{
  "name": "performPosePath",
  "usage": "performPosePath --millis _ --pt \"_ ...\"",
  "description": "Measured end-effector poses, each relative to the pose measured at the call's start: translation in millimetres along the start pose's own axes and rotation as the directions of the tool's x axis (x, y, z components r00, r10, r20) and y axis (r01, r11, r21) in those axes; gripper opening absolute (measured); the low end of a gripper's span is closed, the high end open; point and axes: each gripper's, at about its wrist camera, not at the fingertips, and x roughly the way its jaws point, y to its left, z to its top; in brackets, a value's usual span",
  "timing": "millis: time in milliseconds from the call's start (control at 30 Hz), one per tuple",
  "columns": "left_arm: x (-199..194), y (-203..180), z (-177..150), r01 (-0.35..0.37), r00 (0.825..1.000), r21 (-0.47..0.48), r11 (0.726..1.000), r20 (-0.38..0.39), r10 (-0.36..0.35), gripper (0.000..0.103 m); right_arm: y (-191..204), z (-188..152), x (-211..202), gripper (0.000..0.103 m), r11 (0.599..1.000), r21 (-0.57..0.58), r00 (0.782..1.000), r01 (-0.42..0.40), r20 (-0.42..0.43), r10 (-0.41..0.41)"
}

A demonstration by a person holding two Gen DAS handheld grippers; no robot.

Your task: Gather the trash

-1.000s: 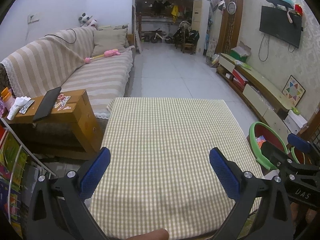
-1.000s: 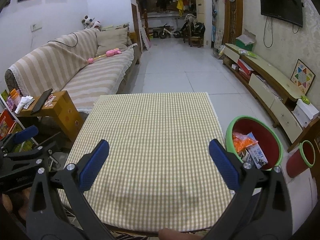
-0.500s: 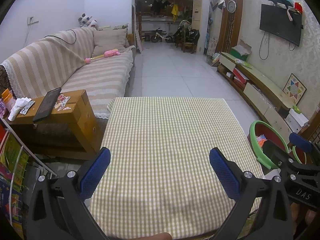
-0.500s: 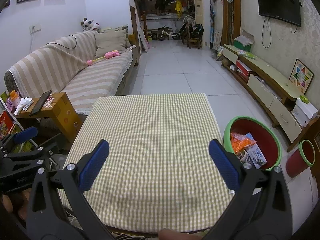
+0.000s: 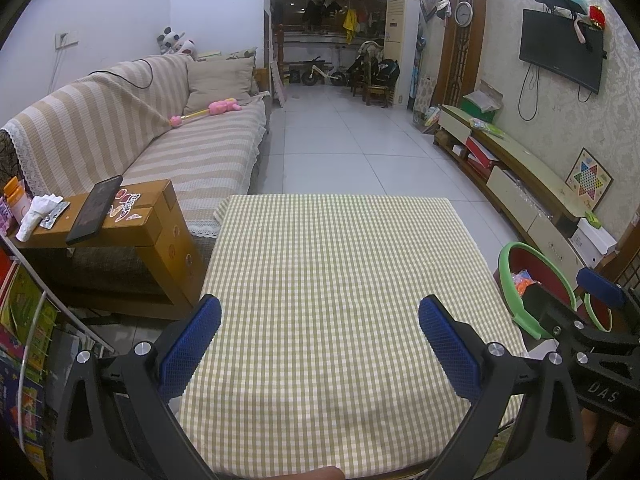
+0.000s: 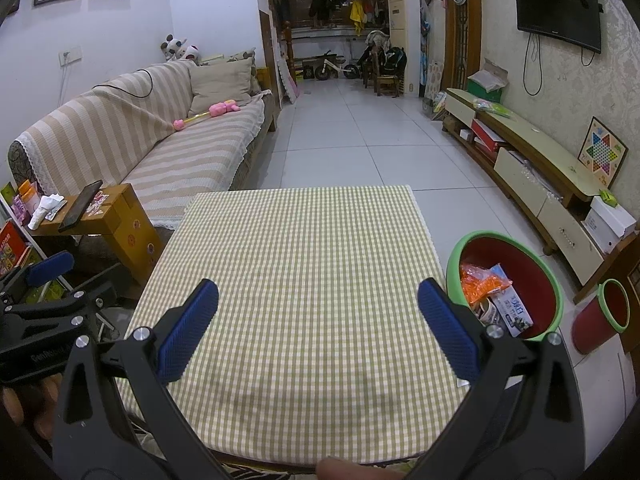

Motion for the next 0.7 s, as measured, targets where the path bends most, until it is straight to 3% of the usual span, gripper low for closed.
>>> performPosePath --millis 533,700 --pt "-0.1 1.5 -0.2 -0.001 1.000 -0.005 1.000 -0.002 0.001 0.095 -2.1 -0.4 -0.5 0.098 1.000 0.000 1.000 0.003 -0.002 -0.003" --pt "-6.9 -0.7 -1.3 -0.017 0.999 -0.004 1.000 0.031 0.017 0.095 -4.3 -0.6 -0.9 0.098 1.000 0.000 1.000 0.005 -0.003 -0.005"
